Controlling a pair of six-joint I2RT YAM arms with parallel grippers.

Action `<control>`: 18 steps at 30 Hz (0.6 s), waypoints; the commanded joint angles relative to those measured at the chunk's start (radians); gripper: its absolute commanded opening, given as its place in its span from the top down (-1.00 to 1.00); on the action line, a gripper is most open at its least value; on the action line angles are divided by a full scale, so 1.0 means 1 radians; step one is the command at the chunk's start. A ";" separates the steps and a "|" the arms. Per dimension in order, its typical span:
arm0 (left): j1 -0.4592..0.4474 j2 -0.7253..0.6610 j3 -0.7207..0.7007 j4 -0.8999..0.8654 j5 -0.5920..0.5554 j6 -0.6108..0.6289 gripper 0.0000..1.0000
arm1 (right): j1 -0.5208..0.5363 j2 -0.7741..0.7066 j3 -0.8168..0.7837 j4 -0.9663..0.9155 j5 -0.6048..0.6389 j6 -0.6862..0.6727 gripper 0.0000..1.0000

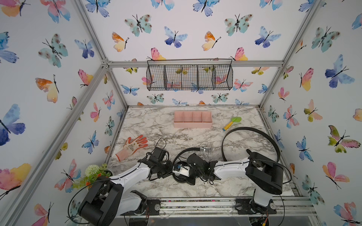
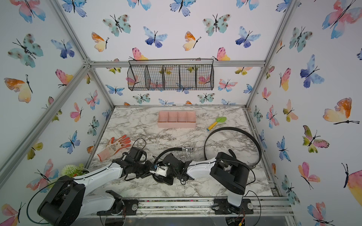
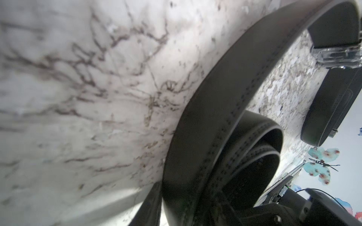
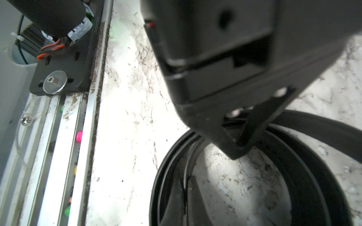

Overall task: Place the belts into the storage roll
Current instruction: Roll the belt at the center of the board.

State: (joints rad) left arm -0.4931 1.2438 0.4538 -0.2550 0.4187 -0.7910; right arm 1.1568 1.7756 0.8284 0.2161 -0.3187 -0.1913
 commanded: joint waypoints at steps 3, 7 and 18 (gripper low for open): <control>-0.004 0.066 0.027 0.000 -0.060 0.050 0.42 | -0.008 -0.012 -0.023 -0.047 -0.020 -0.004 0.94; -0.006 0.076 0.042 -0.026 -0.072 0.080 0.55 | -0.009 -0.012 -0.025 -0.044 -0.021 -0.002 0.94; -0.021 0.075 0.074 -0.127 -0.148 0.126 0.84 | -0.017 -0.081 -0.064 0.024 0.018 0.061 0.42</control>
State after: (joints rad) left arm -0.5129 1.3090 0.5186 -0.3141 0.3439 -0.6888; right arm 1.1446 1.7218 0.7940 0.2588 -0.3115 -0.1677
